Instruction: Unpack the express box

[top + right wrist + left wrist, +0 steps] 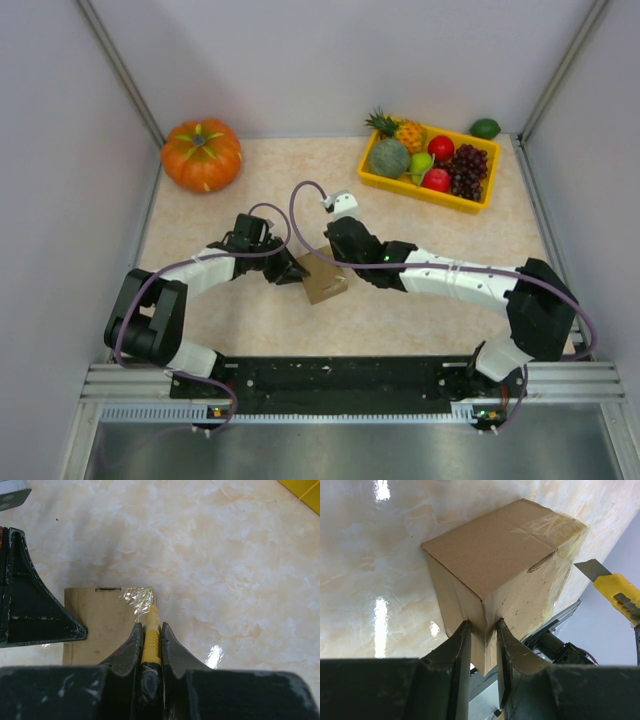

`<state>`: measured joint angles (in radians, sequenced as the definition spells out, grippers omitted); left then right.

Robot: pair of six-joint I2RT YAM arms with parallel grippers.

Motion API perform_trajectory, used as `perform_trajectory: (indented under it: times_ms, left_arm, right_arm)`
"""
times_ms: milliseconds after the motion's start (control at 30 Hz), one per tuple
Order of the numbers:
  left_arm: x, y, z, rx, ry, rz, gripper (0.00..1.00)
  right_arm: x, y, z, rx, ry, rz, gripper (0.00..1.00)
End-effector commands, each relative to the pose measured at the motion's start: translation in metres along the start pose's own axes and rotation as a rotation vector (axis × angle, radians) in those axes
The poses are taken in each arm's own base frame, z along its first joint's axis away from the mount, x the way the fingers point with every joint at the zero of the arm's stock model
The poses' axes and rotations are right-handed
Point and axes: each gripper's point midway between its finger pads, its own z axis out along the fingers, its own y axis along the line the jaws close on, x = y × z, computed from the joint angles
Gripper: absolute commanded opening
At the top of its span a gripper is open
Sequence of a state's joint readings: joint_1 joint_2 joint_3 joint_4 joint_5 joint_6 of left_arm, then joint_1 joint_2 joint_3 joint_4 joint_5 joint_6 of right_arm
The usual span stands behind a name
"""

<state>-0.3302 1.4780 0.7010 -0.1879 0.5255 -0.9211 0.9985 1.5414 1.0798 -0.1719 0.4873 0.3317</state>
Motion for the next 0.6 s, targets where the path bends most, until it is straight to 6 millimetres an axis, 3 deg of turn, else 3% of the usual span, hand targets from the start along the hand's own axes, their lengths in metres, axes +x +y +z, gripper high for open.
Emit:
perform_trajectory:
  times_ms: [0,567]
  left_arm:
    - [-0.002,0.028,0.007,-0.115,-0.02,-0.007,0.0]
    - [-0.001,0.031,0.006,-0.128,-0.019,-0.02,0.0]
  right_arm:
    - [0.001,-0.002,0.006,0.002,0.001,-0.005,0.0]
    - [0.024,-0.013,0.011,0.045,0.042,-0.079,0.0]
